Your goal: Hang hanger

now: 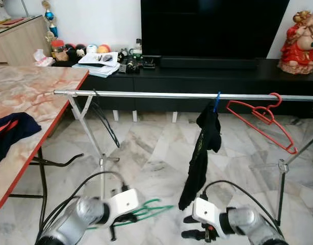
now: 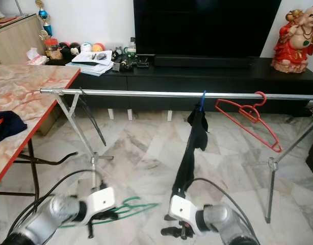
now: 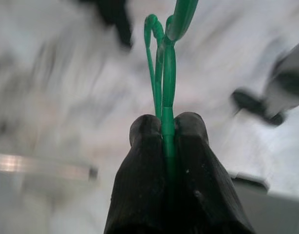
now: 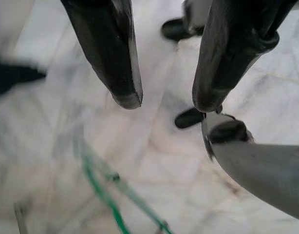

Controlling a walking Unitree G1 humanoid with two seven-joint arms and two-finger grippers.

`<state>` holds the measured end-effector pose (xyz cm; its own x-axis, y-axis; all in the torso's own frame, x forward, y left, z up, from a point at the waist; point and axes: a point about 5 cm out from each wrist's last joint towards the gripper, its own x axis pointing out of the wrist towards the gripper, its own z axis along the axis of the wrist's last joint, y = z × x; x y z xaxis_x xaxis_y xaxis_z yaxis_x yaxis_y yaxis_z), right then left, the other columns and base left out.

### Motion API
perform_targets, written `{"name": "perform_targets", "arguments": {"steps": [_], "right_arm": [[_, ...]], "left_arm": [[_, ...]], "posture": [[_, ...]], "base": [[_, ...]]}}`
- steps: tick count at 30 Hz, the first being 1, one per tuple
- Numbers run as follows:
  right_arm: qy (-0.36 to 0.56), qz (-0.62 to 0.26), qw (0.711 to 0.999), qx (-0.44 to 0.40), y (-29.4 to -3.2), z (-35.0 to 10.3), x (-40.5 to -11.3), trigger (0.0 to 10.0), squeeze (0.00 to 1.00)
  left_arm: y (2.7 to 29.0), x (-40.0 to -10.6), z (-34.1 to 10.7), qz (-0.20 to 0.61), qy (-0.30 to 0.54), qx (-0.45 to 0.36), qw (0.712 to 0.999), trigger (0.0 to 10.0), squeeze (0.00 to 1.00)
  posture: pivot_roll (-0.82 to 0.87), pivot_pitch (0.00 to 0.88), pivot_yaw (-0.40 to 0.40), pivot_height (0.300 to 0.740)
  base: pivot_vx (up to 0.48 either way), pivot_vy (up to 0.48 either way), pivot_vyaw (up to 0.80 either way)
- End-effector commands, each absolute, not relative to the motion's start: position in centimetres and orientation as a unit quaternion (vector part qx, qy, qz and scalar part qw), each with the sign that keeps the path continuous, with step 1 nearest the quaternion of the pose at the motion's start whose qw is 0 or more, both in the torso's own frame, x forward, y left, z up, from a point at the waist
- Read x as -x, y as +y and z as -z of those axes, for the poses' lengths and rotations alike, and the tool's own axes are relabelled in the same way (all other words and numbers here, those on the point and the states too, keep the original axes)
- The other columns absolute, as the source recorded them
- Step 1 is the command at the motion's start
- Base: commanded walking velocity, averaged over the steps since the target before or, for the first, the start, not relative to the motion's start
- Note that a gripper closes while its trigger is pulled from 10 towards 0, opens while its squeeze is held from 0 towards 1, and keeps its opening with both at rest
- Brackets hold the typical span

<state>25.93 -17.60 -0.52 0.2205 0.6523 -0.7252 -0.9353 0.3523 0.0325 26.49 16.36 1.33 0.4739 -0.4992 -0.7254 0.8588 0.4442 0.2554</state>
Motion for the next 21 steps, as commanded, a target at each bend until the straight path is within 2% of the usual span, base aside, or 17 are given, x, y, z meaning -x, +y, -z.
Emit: {"name": "perform_targets", "arguments": {"steps": [1,2,3,4,5,6,7,11,12,13,15,16,18,21], "right_arm": [[0.345,-0.503,0.766,0.201,-17.5,1.4,-25.4,10.0,0.0],[0.358,-0.453,0.797,0.179,-17.5,2.4,-24.8,10.0,0.0],[0.368,-0.422,0.813,0.162,-17.6,3.1,-24.3,10.0,0.0],[0.368,-0.422,0.813,0.162,-17.6,3.1,-24.3,10.0,0.0],[0.384,-0.362,0.837,0.143,-17.8,4.2,-23.5,10.0,0.0],[0.392,-0.342,0.843,0.137,-17.9,4.5,-23.2,10.0,0.0],[0.414,-0.267,0.865,0.101,-18.3,5.6,-22.1,10.0,0.0],[0.445,-0.129,0.886,0.007,-19.1,6.9,-20.5,10.0,0.0],[0.449,-0.055,0.891,-0.049,-19.5,7.4,-19.7,10.0,0.0],[0.449,-0.055,0.891,-0.049,-19.5,7.4,-19.7,10.0,0.0],[0.461,0.043,0.882,-0.088,-20.4,8.2,-18.2,10.0,0.0],[0.461,0.043,0.882,-0.088,-20.4,8.2,-18.2,10.0,0.0],[0.471,0.077,0.875,-0.079,-20.9,8.7,-16.9,10.0,0.0],[0.478,0.092,0.869,-0.091,-21.0,9.1,-16.1,10.0,0.0]], "left_arm": [[17.5,-26.5,-0.6,0.372,0.292,-0.322,0.82,10.0,0.0],[18.8,-26.1,0.6,0.298,0.319,-0.281,0.855,10.0,0.0],[19.4,-25.7,1.2,0.264,0.331,-0.256,0.869,10.0,0.0],[19.4,-25.7,1.2,0.264,0.331,-0.256,0.869,10.0,0.0],[20.3,-24.6,2.4,0.218,0.353,-0.214,0.884,10.0,0.0],[20.6,-24.2,2.7,0.207,0.36,-0.205,0.886,10.0,0.0],[21.2,-22.9,3.9,0.174,0.378,-0.172,0.893,10.0,0.0],[21.8,-21.0,5.5,0.116,0.408,-0.119,0.898,10.0,0.0],[22.2,-19.6,6.5,0.086,0.431,-0.105,0.892,10.0,0.0],[22.2,-19.6,6.5,0.086,0.431,-0.105,0.892,10.0,0.0],[22.5,-17.5,7.7,0.05,0.466,-0.087,0.879,10.0,0.0],[22.5,-17.5,7.7,0.05,0.466,-0.087,0.879,10.0,0.0],[22.2,-15.4,8.8,0.039,0.499,-0.078,0.862,10.0,0.0],[22.1,-15.4,8.9,0.026,0.497,-0.066,0.865,10.0,0.0]], "posture": [[0.05,0.032,-0.017,0.74],[0.05,0.036,-0.018,0.74],[0.05,0.038,-0.017,0.74],[0.05,0.038,-0.017,0.74],[0.06,0.039,-0.016,0.74],[0.06,0.04,-0.017,0.74],[0.06,0.042,-0.017,0.74],[0.06,0.042,-0.015,0.74],[0.06,0.04,-0.012,0.74],[0.06,0.04,-0.012,0.74],[0.06,0.035,-0.007,0.74],[0.06,0.035,-0.007,0.74],[0.04,0.02,0.006,0.74],[0.04,0.003,0.013,0.74]], "base": [[0.0,0.0,0.0],[0.0,0.0,0.0],[0.0,0.0,0.0],[0.0,0.0,0.0],[0.0,0.0,0.0],[0.0,0.0,0.0],[0.0,0.0,0.0],[0.0,0.0,0.0],[0.0,0.0,0.0],[0.0,0.0,0.0],[0.0,0.0,0.0],[0.0,0.0,0.0],[0.0,0.0,0.0],[0.0,0.0,0.0]]}}
